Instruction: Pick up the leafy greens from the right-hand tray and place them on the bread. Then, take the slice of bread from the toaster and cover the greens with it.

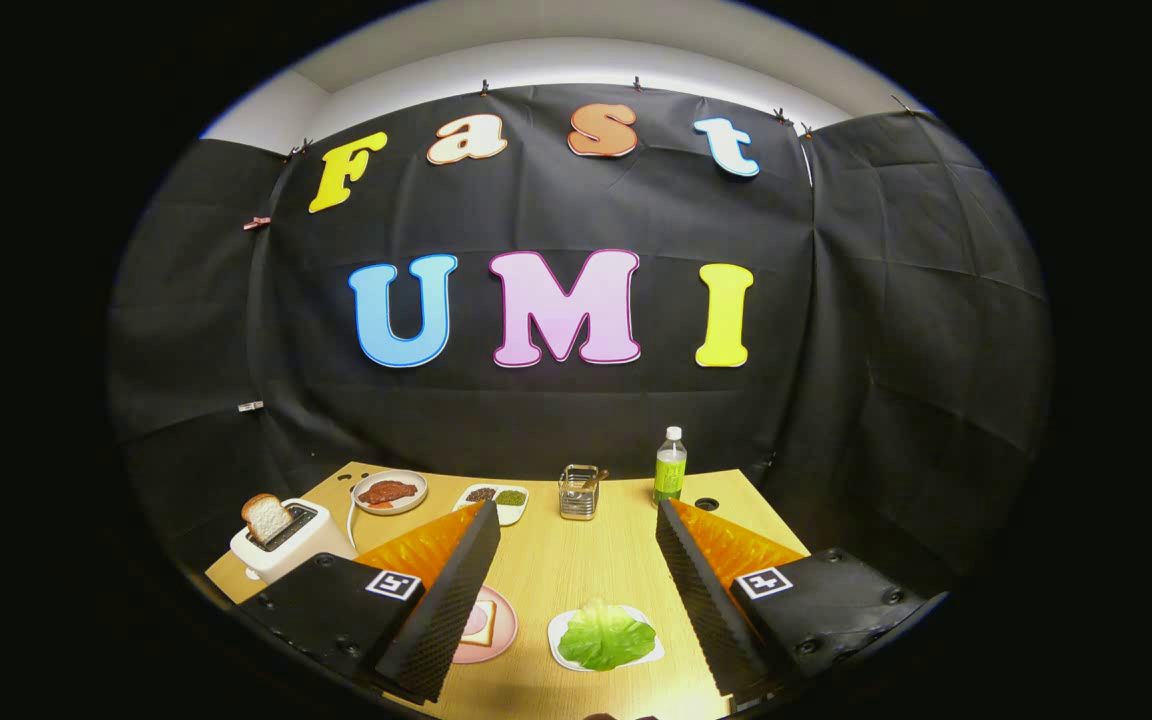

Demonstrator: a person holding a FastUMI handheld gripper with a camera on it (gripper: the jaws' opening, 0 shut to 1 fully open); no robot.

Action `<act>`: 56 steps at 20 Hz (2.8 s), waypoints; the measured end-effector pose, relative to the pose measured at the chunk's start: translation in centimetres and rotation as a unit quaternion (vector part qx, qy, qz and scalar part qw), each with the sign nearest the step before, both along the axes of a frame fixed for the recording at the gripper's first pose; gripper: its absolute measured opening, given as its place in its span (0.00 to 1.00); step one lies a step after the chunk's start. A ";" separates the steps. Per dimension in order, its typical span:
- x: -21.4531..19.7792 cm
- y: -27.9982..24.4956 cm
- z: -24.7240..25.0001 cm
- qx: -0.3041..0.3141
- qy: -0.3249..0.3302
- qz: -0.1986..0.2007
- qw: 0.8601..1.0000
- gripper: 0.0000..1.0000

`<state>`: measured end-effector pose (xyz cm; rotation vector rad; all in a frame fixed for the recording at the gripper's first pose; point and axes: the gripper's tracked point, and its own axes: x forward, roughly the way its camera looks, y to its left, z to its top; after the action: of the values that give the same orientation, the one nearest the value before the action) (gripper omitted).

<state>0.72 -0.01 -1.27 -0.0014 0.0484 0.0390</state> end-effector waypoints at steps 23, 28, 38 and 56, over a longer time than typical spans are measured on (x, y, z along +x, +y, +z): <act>4.1 -1.3 -7.8 0.014 0.101 0.035 0.994 0.98; 6.0 -2.4 -11.6 0.003 0.134 0.046 0.990 0.98; 8.7 -3.6 -23.8 -0.016 0.242 0.058 0.968 0.99; 11.2 -4.6 -34.5 -0.054 0.340 0.045 0.938 0.80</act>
<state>11.92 -4.61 -35.74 -0.0996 0.7460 0.1266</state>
